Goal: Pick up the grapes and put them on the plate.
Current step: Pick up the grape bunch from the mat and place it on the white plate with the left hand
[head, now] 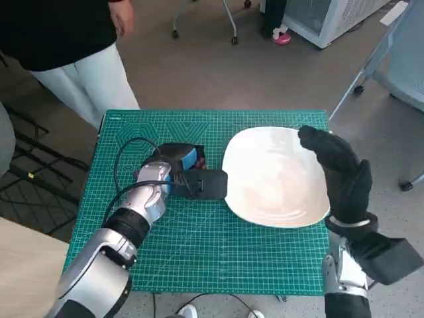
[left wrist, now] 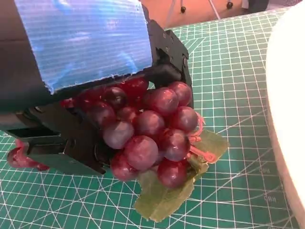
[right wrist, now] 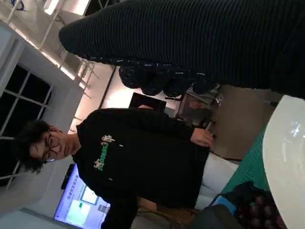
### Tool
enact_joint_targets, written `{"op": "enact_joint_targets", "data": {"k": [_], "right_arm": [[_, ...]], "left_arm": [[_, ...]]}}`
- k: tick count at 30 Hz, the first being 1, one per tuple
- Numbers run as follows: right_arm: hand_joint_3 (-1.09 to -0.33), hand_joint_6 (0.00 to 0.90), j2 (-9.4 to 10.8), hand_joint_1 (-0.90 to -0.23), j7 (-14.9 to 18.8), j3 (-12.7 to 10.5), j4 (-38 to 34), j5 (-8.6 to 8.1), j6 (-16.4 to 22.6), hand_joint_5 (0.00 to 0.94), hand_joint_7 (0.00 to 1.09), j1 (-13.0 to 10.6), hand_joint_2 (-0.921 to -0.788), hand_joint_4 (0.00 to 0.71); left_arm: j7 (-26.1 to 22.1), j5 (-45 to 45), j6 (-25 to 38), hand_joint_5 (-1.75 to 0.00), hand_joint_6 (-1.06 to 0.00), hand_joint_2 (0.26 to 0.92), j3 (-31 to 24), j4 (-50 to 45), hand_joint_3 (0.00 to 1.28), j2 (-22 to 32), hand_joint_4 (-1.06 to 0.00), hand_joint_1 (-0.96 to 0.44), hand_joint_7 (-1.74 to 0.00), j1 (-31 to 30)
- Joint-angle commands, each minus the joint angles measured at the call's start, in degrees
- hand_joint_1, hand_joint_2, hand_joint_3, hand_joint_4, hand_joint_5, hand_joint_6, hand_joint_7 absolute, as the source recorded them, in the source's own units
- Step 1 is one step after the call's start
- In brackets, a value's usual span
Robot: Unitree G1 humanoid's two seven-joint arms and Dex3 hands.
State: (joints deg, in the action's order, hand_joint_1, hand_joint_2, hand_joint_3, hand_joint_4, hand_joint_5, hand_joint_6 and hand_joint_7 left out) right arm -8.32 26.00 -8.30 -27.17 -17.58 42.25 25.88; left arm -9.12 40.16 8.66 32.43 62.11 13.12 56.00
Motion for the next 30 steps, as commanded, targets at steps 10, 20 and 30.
{"op": "enact_joint_targets", "data": {"k": [10, 20, 30], "right_arm": [[-0.776, 0.054, -0.15, -0.625, 0.96, -0.08, -1.44, -0.03, 0.01, 0.0, 0.27, 0.26, -0.921, 0.319], [-0.775, 0.055, -0.14, -0.624, 1.64, -0.36, -2.27, -0.32, 0.45, 0.0, 0.27, 0.76, -0.921, 0.319], [-0.776, 0.056, -0.24, -0.622, 1.96, -0.56, -2.09, -0.66, 0.41, 0.001, 0.27, 0.76, -0.921, 0.32]], "left_arm": [[-0.29, -0.19, 0.71, -1.46, -0.44, 0.918, 0.04, -0.59, 0.26, 0.56, -0.44, 0.02, -1.29, -2.39], [-0.18, -0.41, 1.02, -1.66, -0.28, 0.748, -0.34, -2.04, 0.67, 0.95, -0.37, 0.35, -0.07, -2.74], [-4.35, -0.62, 3.66, -1.65, -0.39, 0.731, -1.52, -12.8, 0.69, 2.98, -0.38, 0.37, -0.05, -4.5]]}}
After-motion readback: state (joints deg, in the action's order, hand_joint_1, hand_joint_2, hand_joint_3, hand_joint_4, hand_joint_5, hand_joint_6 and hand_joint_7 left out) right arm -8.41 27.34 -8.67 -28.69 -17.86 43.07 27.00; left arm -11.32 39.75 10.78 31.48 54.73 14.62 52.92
